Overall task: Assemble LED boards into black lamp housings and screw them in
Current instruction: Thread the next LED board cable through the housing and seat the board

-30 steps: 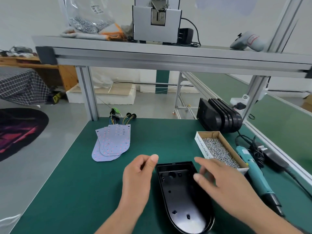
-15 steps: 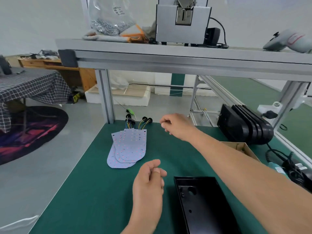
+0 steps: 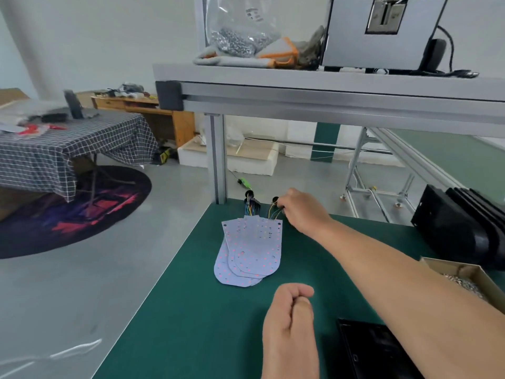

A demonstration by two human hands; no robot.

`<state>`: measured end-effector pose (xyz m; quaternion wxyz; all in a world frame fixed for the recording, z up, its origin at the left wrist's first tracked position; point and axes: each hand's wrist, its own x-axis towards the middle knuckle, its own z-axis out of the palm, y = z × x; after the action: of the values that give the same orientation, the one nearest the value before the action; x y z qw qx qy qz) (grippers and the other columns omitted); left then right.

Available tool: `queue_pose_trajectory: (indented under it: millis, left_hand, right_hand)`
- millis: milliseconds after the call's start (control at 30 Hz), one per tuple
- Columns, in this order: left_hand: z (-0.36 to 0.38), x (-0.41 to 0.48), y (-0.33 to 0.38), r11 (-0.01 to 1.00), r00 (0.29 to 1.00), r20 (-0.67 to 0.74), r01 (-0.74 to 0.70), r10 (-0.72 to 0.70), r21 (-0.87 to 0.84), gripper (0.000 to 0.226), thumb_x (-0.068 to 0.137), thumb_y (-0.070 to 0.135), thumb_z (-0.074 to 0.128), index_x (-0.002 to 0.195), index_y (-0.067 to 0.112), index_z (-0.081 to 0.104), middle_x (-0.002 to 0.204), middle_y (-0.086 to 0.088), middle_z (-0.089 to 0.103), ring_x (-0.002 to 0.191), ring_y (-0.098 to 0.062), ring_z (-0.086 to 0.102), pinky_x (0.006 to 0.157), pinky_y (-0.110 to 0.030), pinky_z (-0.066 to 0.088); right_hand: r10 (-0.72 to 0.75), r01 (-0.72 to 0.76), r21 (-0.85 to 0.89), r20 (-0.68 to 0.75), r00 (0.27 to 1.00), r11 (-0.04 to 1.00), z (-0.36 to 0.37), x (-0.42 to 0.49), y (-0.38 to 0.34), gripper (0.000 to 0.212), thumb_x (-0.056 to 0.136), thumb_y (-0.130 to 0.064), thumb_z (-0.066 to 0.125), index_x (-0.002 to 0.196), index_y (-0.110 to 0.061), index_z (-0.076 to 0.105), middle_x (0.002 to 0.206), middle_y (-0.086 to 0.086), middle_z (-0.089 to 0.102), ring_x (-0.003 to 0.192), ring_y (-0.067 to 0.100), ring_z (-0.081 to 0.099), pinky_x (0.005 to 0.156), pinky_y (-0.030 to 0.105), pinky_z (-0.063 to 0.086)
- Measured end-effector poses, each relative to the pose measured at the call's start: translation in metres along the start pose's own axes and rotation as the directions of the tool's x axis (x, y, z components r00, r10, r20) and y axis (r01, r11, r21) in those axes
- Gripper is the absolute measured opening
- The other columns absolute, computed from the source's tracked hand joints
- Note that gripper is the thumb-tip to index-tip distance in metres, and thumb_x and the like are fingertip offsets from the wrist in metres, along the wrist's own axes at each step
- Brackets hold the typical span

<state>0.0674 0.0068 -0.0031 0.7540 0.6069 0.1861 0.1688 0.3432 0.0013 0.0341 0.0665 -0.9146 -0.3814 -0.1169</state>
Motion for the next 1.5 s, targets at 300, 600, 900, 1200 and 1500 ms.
queue_pose_trajectory:
  millis: [300,600,900,1200,1500]
  left_hand:
    - [-0.001,0.000,-0.006,0.999,0.999,-0.004,-0.050,0.050,0.016,0.041,0.105,0.007,0.049,0.084,0.035,0.071,0.068,-0.003,0.038,0.060,-0.017,0.030,0.058,-0.029,0.024]
    - [0.000,-0.007,-0.003,0.994,0.994,0.021,-0.110,0.110,0.007,0.026,0.100,0.029,0.049,0.095,0.044,0.069,0.070,0.010,0.046,0.064,-0.015,0.037,0.062,-0.035,0.034]
    - [0.000,-0.023,0.012,0.921,0.947,0.157,-0.312,0.281,0.233,0.028,0.107,0.024,0.060,0.107,0.050,0.068,0.090,0.012,0.075,0.062,-0.003,0.052,0.060,-0.016,0.047]
    - [-0.040,-0.003,0.037,0.926,0.933,-0.163,-0.271,0.320,0.263,0.017,0.103,0.039,0.061,0.095,0.038,0.076,0.074,0.018,0.066,0.065,-0.011,0.053,0.066,-0.031,0.048]
    - [-0.045,0.005,0.021,0.415,0.957,0.203,-0.273,0.205,0.868,0.028,0.101,0.008,0.055,0.098,0.025,0.077,0.098,0.005,0.067,0.081,-0.020,0.061,0.071,-0.033,0.053]
  right_hand:
    - [-0.081,0.115,0.131,-0.234,0.969,0.985,-0.026,-0.028,0.018,0.012,0.100,-0.003,0.065,0.099,-0.009,0.075,0.092,0.003,0.068,0.081,0.028,0.064,0.071,0.040,0.052]
    - [-0.075,0.144,0.238,-0.278,0.958,0.961,-0.078,-0.111,0.025,0.007,0.103,-0.012,0.063,0.105,-0.006,0.066,0.121,0.005,0.071,0.117,0.030,0.060,0.098,0.043,0.048]
    - [0.204,0.019,0.622,-0.286,0.936,0.783,-0.126,-0.168,-0.002,0.009,0.105,-0.020,0.062,0.097,-0.022,0.066,0.085,-0.013,0.070,0.079,0.002,0.060,0.072,0.021,0.050]
    - [0.269,0.040,0.661,-0.359,0.894,0.749,-0.130,-0.228,-0.028,0.017,0.103,-0.024,0.065,0.090,-0.033,0.061,0.076,-0.017,0.059,0.070,0.003,0.050,0.064,0.013,0.037]
    - [0.518,0.046,0.840,-0.376,0.769,0.541,-0.113,-0.288,-0.014,0.015,0.098,-0.045,0.065,0.101,-0.031,0.071,0.086,0.000,0.069,0.072,0.019,0.059,0.070,0.031,0.050]
